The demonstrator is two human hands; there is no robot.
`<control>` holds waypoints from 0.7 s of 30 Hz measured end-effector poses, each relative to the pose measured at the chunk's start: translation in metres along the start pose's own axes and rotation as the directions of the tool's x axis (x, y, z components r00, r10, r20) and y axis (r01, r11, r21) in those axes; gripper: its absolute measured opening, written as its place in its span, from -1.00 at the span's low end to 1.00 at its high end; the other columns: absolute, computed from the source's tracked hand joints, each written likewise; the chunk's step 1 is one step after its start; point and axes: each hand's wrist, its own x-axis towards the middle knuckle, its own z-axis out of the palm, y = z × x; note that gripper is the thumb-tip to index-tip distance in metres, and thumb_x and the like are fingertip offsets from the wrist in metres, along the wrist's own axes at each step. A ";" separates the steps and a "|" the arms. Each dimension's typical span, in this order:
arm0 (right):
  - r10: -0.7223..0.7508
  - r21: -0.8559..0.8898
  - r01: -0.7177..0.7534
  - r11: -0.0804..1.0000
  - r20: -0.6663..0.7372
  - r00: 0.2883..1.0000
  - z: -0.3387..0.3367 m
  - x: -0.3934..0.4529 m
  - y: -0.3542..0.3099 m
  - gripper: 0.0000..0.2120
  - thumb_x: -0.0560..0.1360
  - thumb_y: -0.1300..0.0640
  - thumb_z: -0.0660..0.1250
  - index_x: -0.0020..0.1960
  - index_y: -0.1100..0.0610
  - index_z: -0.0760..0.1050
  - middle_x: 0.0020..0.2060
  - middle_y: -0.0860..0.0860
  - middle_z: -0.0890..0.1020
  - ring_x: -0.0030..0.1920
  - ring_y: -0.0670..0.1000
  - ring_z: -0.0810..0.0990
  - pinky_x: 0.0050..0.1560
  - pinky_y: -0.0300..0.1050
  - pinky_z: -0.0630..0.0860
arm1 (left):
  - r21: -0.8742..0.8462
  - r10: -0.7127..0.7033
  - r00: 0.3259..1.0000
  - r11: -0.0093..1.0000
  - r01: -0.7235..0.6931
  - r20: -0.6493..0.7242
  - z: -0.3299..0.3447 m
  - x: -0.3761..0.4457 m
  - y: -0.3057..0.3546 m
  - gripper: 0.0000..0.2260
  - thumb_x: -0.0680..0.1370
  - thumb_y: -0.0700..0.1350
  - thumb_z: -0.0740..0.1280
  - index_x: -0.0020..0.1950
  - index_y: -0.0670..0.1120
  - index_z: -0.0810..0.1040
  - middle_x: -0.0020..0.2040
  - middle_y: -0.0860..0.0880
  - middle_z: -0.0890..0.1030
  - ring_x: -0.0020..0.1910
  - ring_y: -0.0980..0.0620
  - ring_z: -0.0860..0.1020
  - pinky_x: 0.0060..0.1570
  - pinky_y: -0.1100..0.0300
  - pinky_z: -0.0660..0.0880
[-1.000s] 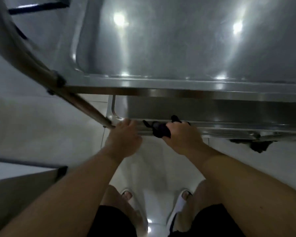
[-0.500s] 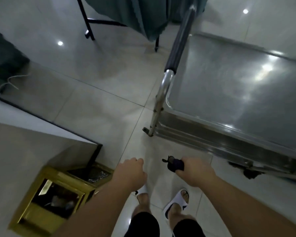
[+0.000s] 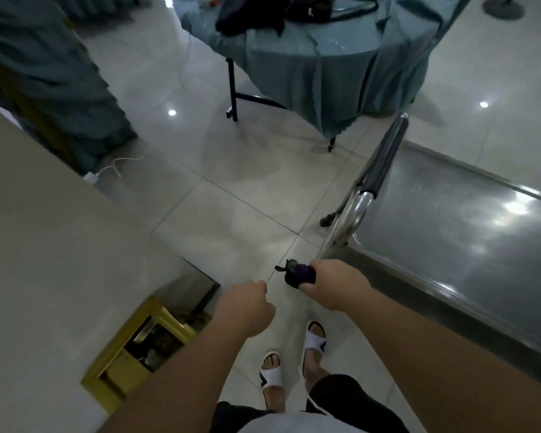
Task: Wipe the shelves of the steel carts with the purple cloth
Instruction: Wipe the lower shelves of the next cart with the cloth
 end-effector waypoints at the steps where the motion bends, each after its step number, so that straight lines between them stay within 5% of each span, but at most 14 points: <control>1: -0.015 -0.010 0.015 1.000 -0.002 1.000 -0.008 0.006 -0.005 -0.72 0.52 -0.21 0.32 -0.01 0.01 0.50 -0.21 -0.03 0.58 -0.18 0.03 0.61 -0.08 0.01 0.63 | -0.011 -0.020 1.000 1.000 0.020 -0.020 -0.010 0.002 -0.001 -0.59 0.65 0.16 0.20 0.44 0.01 0.45 0.31 -0.06 0.56 0.21 -0.12 0.57 0.09 0.01 0.53; 11: -0.149 -0.056 0.144 0.988 -0.115 0.982 -0.112 0.069 -0.015 -0.68 0.55 -0.20 0.34 0.15 0.00 0.51 -0.15 -0.02 0.61 -0.15 0.01 0.62 -0.03 0.05 0.66 | -0.094 -0.181 0.960 0.982 0.165 -0.212 -0.123 0.026 0.008 -0.60 0.65 0.12 0.22 0.43 -0.02 0.47 0.31 -0.09 0.57 0.25 -0.13 0.56 0.22 -0.02 0.52; 21: 0.016 0.004 -0.015 1.000 -0.148 0.989 -0.164 0.129 0.004 -0.72 0.56 -0.17 0.29 0.03 0.05 0.50 -0.18 0.01 0.60 -0.17 0.05 0.62 -0.05 0.02 0.65 | 0.035 -0.071 0.981 0.996 0.078 -0.182 -0.190 0.100 0.013 -0.53 0.66 0.16 0.20 0.51 -0.03 0.40 0.38 -0.08 0.53 0.30 -0.14 0.53 0.26 -0.03 0.47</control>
